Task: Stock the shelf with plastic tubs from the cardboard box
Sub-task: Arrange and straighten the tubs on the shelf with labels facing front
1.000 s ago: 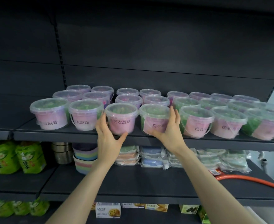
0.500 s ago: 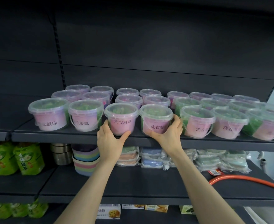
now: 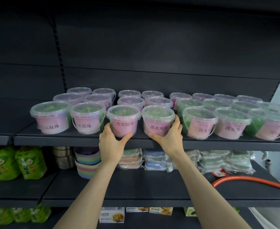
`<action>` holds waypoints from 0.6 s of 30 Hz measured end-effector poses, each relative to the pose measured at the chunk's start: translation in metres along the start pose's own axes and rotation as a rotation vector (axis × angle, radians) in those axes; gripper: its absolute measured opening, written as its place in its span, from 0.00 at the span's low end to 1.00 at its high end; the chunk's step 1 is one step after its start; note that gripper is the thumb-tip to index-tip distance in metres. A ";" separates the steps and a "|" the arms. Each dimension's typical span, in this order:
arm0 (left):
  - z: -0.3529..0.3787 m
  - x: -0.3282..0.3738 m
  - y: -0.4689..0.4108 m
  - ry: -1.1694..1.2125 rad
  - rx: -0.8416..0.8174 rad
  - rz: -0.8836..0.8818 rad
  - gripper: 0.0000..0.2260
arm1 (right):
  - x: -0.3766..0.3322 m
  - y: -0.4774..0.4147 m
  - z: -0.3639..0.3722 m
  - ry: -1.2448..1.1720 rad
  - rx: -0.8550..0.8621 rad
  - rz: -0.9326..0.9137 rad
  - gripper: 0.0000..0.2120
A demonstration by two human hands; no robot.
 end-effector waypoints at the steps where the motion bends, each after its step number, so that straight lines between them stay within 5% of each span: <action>1: 0.000 0.000 0.000 0.006 -0.008 -0.001 0.37 | 0.000 0.000 0.000 -0.006 -0.001 -0.006 0.57; 18: 0.007 0.000 -0.002 -0.151 -0.042 -0.001 0.41 | 0.002 0.000 0.000 -0.005 -0.035 -0.018 0.56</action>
Point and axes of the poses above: each hand's wrist, its own y-axis away from the middle knuckle, its own z-axis out of the palm, x = y × z, the point moved 10 cm from there along -y, towards the middle knuckle, and after that the axes turned 9 degrees about y, right-handed, at the moved point
